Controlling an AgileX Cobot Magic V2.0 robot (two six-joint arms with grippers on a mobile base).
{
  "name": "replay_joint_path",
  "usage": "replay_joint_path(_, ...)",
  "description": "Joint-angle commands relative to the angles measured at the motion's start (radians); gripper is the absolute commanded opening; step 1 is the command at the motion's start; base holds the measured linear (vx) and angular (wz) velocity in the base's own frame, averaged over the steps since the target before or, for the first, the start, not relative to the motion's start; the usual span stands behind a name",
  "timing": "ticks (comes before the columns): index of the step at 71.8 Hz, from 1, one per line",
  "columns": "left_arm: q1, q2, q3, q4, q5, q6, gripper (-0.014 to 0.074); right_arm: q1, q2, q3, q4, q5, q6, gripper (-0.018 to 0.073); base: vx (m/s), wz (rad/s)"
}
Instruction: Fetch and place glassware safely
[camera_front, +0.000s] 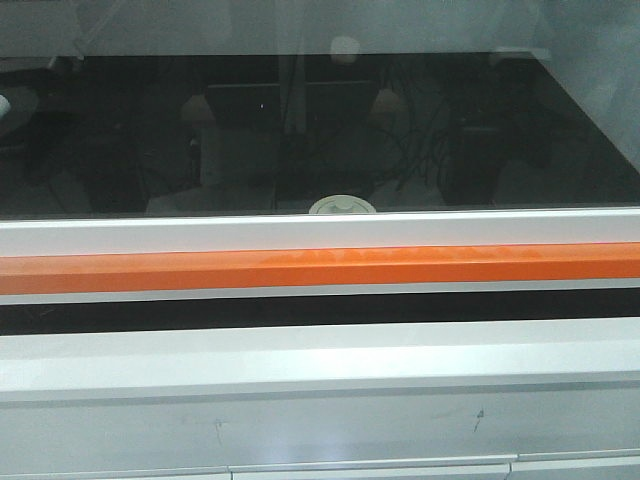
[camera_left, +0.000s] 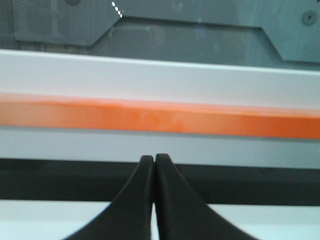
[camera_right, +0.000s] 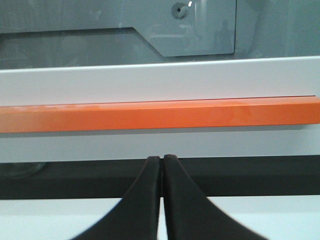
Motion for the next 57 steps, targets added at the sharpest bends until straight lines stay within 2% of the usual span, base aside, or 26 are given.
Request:
replay_joint_path(1,0.004,-0.008,0.023,-0.008,-0.104,-0.005,-0.0007,0.002,0.019,0.006,0.024,-0.062,0.015,-0.0003,0.00,0.00)
replay_joint_path(16,0.004,0.041,-0.064,-0.008,-0.097,-0.005,-0.0007,0.002,0.071,-0.076,0.032,-0.001,0.015,-0.0003,0.00,0.00)
replay_joint_path(37,-0.003,0.351,-0.290,-0.007,0.025,-0.002,-0.0007,0.002,0.308,-0.282,0.031,0.047,-0.042,-0.0003,0.00,0.00)
replay_joint_path(57,-0.016,0.419,-0.318,-0.008,-0.013,-0.002,-0.0007,0.002,0.437,-0.329,0.023,0.032,-0.042,-0.0003,0.00,0.00)
